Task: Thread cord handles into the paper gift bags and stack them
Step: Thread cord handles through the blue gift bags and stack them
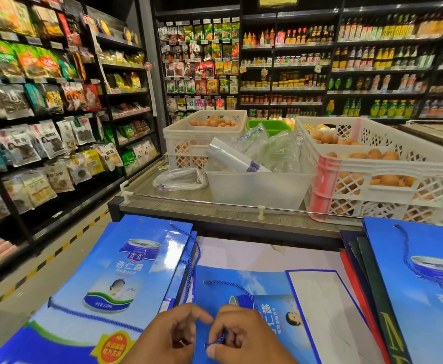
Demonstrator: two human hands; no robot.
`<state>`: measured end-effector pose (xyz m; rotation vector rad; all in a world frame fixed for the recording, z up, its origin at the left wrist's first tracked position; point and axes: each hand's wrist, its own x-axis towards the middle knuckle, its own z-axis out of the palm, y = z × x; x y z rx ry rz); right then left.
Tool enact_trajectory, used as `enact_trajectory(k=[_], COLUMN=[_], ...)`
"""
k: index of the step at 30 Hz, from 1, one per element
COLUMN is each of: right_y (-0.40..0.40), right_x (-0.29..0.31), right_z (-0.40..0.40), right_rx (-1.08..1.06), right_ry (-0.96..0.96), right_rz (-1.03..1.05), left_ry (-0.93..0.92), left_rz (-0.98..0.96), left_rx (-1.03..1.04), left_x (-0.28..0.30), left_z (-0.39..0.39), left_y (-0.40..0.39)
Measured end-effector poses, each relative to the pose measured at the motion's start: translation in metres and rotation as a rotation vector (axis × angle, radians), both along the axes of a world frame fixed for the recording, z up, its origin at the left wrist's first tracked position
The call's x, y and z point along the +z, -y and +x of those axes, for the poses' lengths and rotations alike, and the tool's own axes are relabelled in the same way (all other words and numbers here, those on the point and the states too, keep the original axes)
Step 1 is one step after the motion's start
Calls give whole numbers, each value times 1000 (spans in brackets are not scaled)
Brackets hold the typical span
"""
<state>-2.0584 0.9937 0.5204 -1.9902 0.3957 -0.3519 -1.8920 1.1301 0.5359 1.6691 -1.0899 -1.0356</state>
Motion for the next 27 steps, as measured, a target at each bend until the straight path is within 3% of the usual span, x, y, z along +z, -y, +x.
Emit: enact_trajectory(k=[6,15,27], right_y=[-2,0,-5], right_x=[1,0,-2], right_z=[0,-3,-2], right_rx=[-28,0,-133], right_ry=[44,10,-45], right_rz=[-10,31,227], left_ry=[136,156,-81], left_rz=[-3,34,50], left_rx=[42,-23,124], left_x=[-2,3,8], left_z=[3,9,-4], left_y=[-4,-9,-10])
